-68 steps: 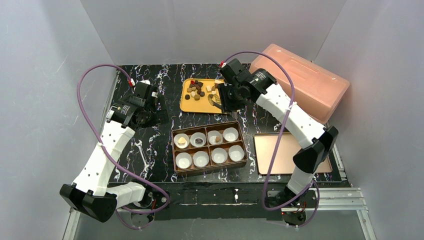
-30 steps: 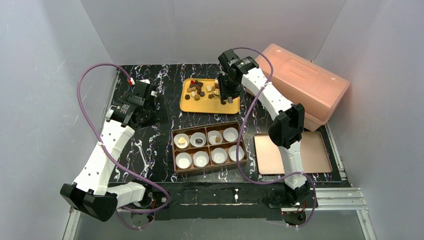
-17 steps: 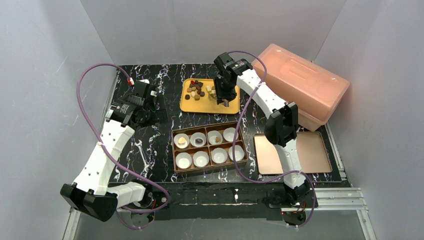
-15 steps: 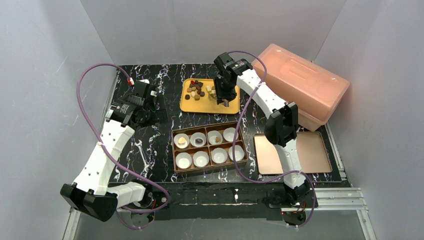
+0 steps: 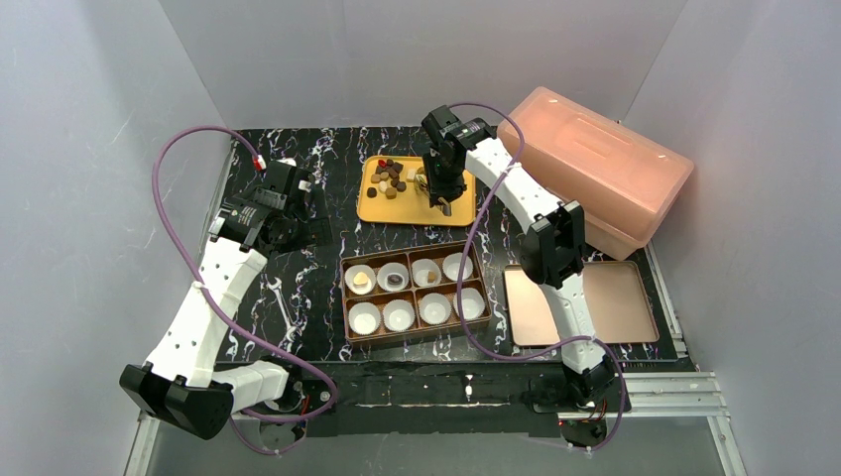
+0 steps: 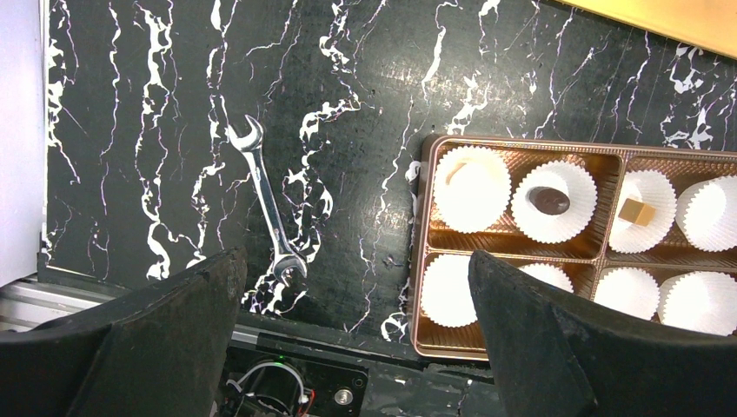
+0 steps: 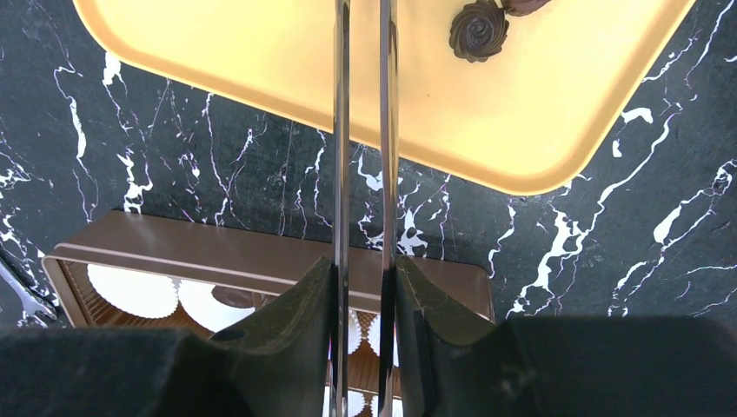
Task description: Pack the chocolate
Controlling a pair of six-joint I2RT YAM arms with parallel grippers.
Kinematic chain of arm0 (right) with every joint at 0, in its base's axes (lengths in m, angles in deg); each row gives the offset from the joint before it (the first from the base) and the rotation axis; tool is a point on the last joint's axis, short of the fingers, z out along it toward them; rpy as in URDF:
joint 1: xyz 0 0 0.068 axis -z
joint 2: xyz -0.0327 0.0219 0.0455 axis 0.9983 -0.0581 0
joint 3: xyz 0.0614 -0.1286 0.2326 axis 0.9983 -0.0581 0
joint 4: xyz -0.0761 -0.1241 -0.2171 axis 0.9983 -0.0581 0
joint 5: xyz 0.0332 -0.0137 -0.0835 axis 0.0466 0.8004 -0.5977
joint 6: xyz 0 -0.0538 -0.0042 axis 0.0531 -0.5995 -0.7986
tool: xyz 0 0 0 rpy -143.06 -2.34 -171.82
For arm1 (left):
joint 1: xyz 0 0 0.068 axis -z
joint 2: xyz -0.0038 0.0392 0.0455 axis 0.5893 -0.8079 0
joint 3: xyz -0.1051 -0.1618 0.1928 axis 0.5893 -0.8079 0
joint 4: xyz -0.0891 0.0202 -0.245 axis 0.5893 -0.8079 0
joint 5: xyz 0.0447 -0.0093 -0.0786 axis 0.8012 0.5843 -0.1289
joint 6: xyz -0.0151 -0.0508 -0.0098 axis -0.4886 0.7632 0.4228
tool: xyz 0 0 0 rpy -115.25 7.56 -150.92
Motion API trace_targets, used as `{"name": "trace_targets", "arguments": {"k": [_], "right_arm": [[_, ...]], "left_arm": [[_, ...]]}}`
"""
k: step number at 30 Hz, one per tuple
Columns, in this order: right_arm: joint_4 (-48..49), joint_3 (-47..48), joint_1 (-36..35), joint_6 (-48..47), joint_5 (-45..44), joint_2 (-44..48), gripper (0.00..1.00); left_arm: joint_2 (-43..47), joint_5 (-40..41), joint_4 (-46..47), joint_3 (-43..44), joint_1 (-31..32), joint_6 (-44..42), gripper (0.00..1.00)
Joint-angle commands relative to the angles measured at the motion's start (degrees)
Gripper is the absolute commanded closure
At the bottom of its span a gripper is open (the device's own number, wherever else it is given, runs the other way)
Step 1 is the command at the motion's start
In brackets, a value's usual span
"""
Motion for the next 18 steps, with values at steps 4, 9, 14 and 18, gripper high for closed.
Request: {"name": "trace_targets", "arguments": {"k": [4, 9, 14, 18], "right_arm": [[0.03, 3.01, -0.2, -0.1, 0.34, 2.13, 0.68], [-1.26, 3.63, -0.34, -0.02, -0.28, 5.95, 0.69], [-2.28, 1.59, -0.64, 0.0, -1.11, 10.7, 0.69], [-1.95, -2.99, -1.13, 0.35, -1.31, 15.88, 0.7]], "left_arm": [[0.97, 0.4, -1.99, 2.01, -0.41, 0.03, 0.01], [1.33, 0.32, -1.83, 1.82, -0.41, 0.21, 0.0], [1.71, 0.08, -1.63, 1.65, -0.41, 0.51, 0.01], [1.81, -0.06, -1.32, 1.28, -0.41, 0.56, 0.0]]}}
